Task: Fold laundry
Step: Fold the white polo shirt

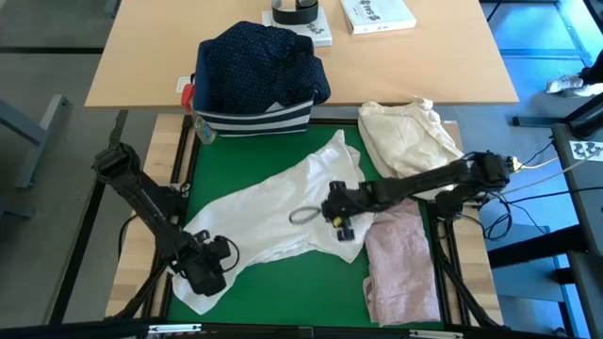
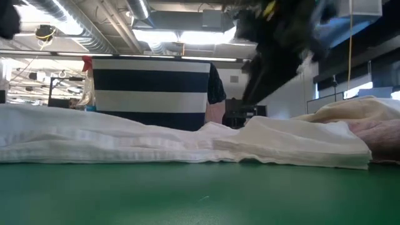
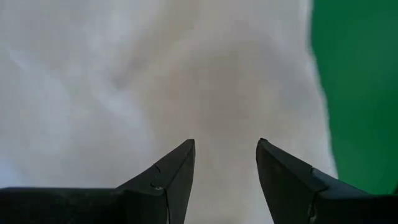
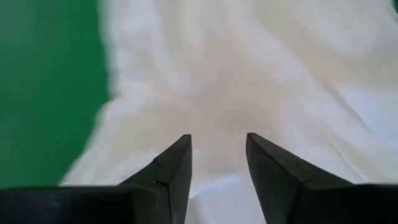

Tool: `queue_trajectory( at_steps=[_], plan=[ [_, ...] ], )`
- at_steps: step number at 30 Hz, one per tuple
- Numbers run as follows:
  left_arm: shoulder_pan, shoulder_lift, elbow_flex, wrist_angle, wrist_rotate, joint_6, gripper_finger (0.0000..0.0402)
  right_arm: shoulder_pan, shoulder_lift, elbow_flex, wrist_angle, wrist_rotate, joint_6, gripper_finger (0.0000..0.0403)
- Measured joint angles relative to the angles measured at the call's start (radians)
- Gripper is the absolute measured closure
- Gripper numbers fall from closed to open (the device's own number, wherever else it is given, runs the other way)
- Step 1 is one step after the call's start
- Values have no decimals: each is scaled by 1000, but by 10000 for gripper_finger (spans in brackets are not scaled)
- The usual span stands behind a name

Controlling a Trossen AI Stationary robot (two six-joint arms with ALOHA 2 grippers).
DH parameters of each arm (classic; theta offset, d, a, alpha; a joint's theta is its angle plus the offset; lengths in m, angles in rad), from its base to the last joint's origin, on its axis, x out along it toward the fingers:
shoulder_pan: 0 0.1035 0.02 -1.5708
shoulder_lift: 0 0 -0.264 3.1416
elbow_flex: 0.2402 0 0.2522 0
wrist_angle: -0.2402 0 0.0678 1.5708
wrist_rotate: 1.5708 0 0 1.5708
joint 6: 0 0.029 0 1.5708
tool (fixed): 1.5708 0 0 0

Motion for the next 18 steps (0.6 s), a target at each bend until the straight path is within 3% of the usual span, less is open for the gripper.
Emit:
queue_trajectory(
  at_steps=[3, 9, 16, 18],
  plan=[
    [-29, 19, -26, 56, 21, -33, 234, -53, 45, -68, 92, 0, 12, 260],
    [-66, 75, -63, 81, 189, -37, 234, -102, 123, -121, 27, -5, -73, 269],
    [-94, 87, -61, 55, 276, -29, 234, -136, 89, -118, -11, 10, -104, 276],
    [-88, 73, -65, 35, 350, -27, 234, -136, 76, -105, -22, 23, -105, 276]
  ],
)
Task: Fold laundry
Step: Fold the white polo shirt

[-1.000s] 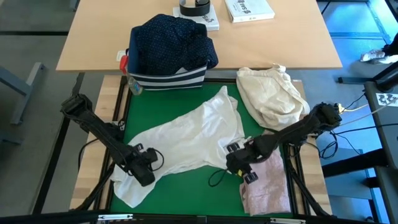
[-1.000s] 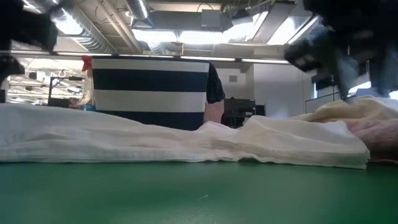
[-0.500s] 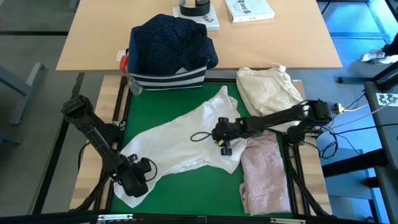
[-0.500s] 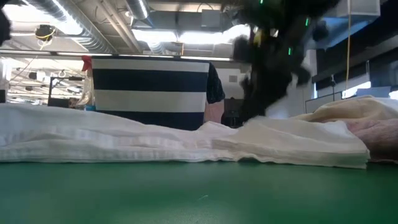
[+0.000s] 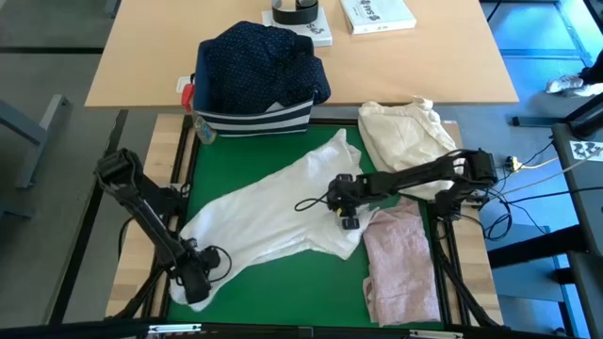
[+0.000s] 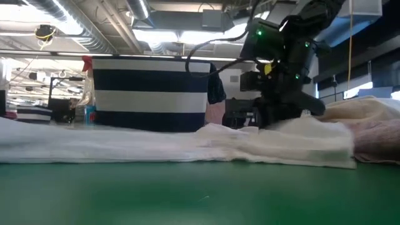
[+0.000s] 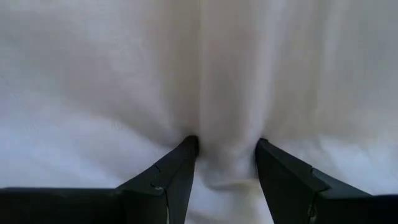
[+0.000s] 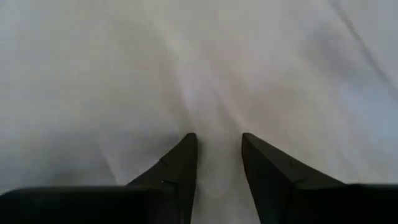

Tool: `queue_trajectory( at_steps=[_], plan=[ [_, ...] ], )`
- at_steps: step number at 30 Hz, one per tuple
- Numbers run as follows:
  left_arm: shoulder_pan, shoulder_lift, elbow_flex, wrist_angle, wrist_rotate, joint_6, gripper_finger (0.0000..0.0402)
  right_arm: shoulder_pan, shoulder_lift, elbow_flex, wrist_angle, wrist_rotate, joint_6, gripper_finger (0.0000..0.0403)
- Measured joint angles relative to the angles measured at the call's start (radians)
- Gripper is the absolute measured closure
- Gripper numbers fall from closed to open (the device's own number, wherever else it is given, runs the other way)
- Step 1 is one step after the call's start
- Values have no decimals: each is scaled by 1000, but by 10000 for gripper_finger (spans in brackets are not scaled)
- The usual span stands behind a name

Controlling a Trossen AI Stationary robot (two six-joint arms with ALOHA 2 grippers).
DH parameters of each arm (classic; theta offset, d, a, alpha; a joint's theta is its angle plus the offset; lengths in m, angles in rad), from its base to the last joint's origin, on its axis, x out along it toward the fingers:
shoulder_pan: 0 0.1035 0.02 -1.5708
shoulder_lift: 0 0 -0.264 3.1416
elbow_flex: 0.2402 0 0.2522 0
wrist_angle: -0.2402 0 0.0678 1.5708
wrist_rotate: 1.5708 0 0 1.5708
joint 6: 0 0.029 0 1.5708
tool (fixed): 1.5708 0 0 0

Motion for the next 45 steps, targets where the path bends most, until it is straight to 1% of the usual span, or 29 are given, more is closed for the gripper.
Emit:
queue_trajectory(
  at_steps=[1, 3, 7, 9, 11, 14, 16, 18, 22, 24, 28, 30, 32, 34, 40, 43, 44, 45],
  plan=[
    [8, -11, 0, -11, 40, 0, 234, 0, -8, 9, -5, 0, 0, 276],
    [26, -51, 23, -29, 62, -1, 234, 0, -30, 36, -28, 1, -1, 276],
    [68, -143, 89, -51, 10, -6, 234, 0, -86, 94, -61, -33, 3, 276],
    [87, -189, 118, -60, -64, -8, 234, 0, -111, 106, -49, -44, 7, 276],
    [111, -227, 132, -78, -182, -17, 234, -3, -118, 105, -58, -40, 6, 276],
    [151, -254, 130, -158, -363, -44, 234, -24, -117, 79, -63, -41, 14, 276],
    [183, -254, 129, -241, -442, -85, 234, -41, -117, 43, -48, -48, 30, 276],
    [221, -248, 105, -266, -480, -94, 234, -54, -117, 2, -27, -50, 36, 276],
    [303, -233, 3, -195, -476, -62, 234, -83, -117, -73, 102, -53, 35, 276],
    [351, -221, -61, -136, -433, -50, 234, -96, -117, -111, 137, -52, 21, 276],
    [464, -199, -170, -87, -335, 0, 234, -135, -117, -156, 108, -31, -26, 276],
    [546, -198, -197, -87, -316, 36, 234, -161, -117, -165, 67, -29, -45, 276],
    [640, -199, -213, -89, -313, 98, 234, -186, -117, -166, 47, -29, -48, 276],
    [737, -200, -216, -87, -305, 207, 234, -210, -118, -166, 25, -30, -46, 276],
    [1017, -198, -212, -84, -290, 666, 234, -251, -119, -163, -17, -31, 4, 276],
    [1137, -198, -212, -93, -316, 879, 234, -248, -120, -163, -43, -33, 49, 276],
    [1176, -198, -212, -94, -330, 921, 234, -246, -120, -163, -53, -37, 67, 276],
    [1215, -198, -212, -93, -337, 926, 234, -241, -120, -163, -64, -44, 92, 276]
  ],
)
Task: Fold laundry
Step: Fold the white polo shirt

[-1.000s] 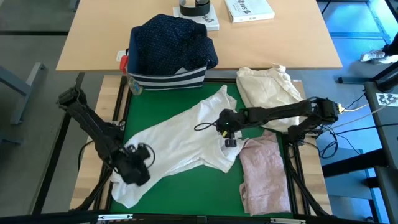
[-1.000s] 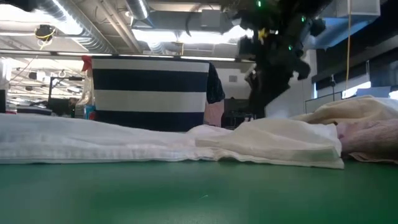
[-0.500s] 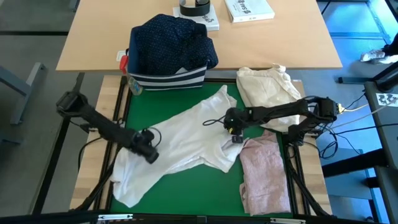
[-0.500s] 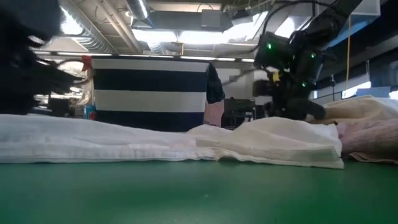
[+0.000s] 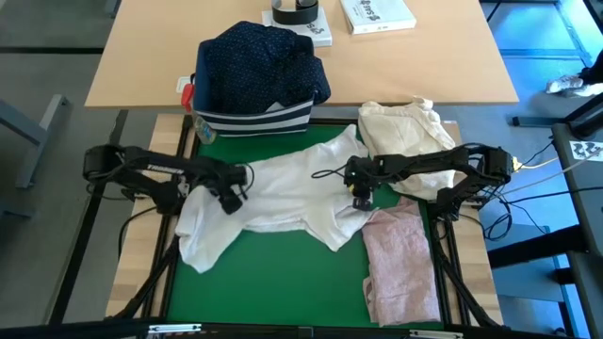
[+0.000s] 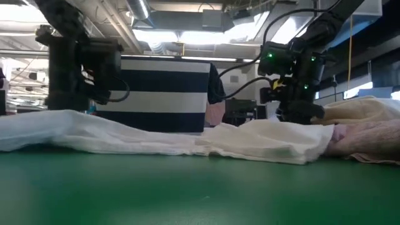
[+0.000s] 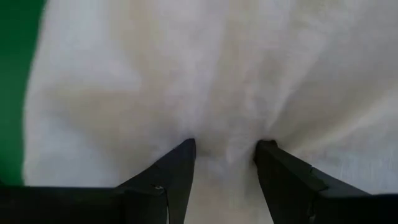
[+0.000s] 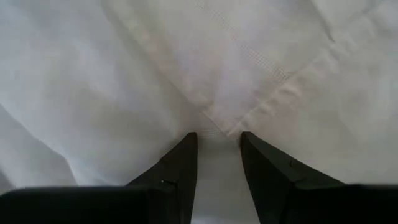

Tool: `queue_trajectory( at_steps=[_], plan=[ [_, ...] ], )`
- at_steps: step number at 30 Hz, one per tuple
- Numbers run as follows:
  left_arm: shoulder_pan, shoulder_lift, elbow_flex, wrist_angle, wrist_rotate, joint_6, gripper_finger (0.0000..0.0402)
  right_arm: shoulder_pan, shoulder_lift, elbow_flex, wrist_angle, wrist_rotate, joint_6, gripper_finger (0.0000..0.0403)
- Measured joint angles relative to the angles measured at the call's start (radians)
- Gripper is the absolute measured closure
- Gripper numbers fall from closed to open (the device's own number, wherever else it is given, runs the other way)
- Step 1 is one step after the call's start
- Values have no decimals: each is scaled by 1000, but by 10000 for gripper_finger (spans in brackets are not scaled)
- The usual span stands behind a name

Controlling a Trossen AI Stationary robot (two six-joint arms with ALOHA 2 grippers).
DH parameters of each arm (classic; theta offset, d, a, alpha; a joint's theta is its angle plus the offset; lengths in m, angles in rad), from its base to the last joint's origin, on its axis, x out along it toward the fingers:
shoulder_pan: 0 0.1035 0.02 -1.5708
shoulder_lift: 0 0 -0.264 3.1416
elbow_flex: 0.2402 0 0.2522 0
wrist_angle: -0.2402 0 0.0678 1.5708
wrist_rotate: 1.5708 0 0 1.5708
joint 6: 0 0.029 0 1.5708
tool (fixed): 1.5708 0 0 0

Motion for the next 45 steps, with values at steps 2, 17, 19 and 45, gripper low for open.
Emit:
queue_trajectory(
  at_steps=[2, 17, 19, 45],
  plan=[
    [71, 2, 8, -4, 22, -7, 234, 7, 0, 0, -13, -19, 47, 276],
    [49, -124, 342, -126, 102, 175, 234, 140, -76, 206, -86, -164, 98, 276],
    [20, -149, 342, -10, 168, 175, 234, 146, -79, 230, -89, -168, 150, 276],
    [-373, 324, 202, 489, 172, -35, 234, 749, -379, -180, -219, -6, 687, 276]
  ],
)
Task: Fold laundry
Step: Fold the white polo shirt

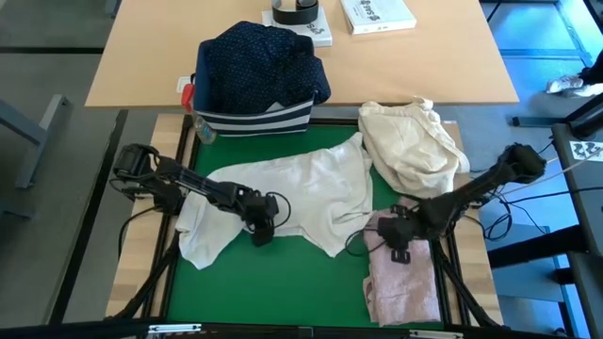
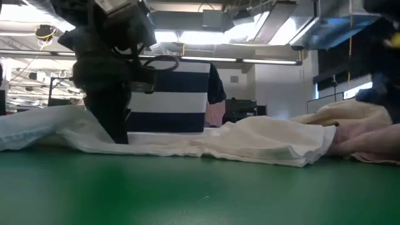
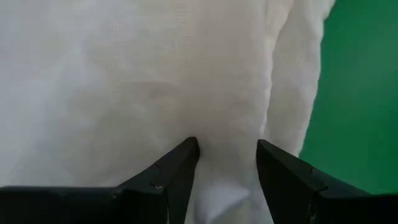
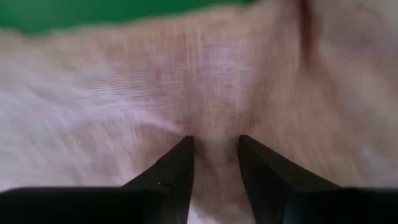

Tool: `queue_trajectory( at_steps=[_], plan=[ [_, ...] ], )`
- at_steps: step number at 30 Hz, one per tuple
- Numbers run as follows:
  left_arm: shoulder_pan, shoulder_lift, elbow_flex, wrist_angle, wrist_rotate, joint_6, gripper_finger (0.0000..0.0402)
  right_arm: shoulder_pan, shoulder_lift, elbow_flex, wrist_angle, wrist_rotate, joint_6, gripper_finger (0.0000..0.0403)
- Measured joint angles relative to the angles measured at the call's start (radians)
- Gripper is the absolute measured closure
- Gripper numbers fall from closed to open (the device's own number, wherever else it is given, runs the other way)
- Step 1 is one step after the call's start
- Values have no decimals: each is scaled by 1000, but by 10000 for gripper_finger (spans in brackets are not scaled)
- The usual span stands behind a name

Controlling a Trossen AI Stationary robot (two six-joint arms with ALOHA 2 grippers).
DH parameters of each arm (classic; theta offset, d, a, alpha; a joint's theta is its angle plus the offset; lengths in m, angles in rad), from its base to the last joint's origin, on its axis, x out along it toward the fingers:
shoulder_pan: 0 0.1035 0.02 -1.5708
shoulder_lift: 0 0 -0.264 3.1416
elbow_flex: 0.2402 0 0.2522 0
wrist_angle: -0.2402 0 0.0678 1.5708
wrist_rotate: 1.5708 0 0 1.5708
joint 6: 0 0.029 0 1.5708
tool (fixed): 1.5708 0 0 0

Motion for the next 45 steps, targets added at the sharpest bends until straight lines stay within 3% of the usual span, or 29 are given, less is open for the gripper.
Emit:
queue_trajectory(
  at_steps=[6, 12, 18, 22, 29, 36, 40, 43, 45],
  plan=[
    [-34, -36, 3, -191, -37, 101, 234, 55, -5, -67, 0, -1, 55, 276],
    [-42, -168, -15, -380, -2, 46, 234, 69, -44, -70, -32, 1, 23, 276],
    [-53, -288, 97, -262, 12, -99, 234, 69, -65, 5, -32, 83, -37, 276],
    [-88, -296, 167, -44, 7, -107, 234, 69, -65, 61, 7, 172, -150, 276],
    [-210, -151, 231, 93, -86, -178, 234, 68, -64, 87, 136, 228, -338, 276],
    [-297, 105, 425, 78, -192, -215, 234, 68, -49, 87, 217, 284, -414, 276],
    [-327, 232, 596, -47, -264, -162, 234, 68, -43, 87, 252, 361, -393, 275],
    [-338, 297, 655, -75, -270, -138, 234, 68, -44, 87, 299, 361, -387, 260],
    [-332, 319, 667, -73, -259, -206, 234, 68, -43, 86, 309, 360, -387, 241]
  ],
)
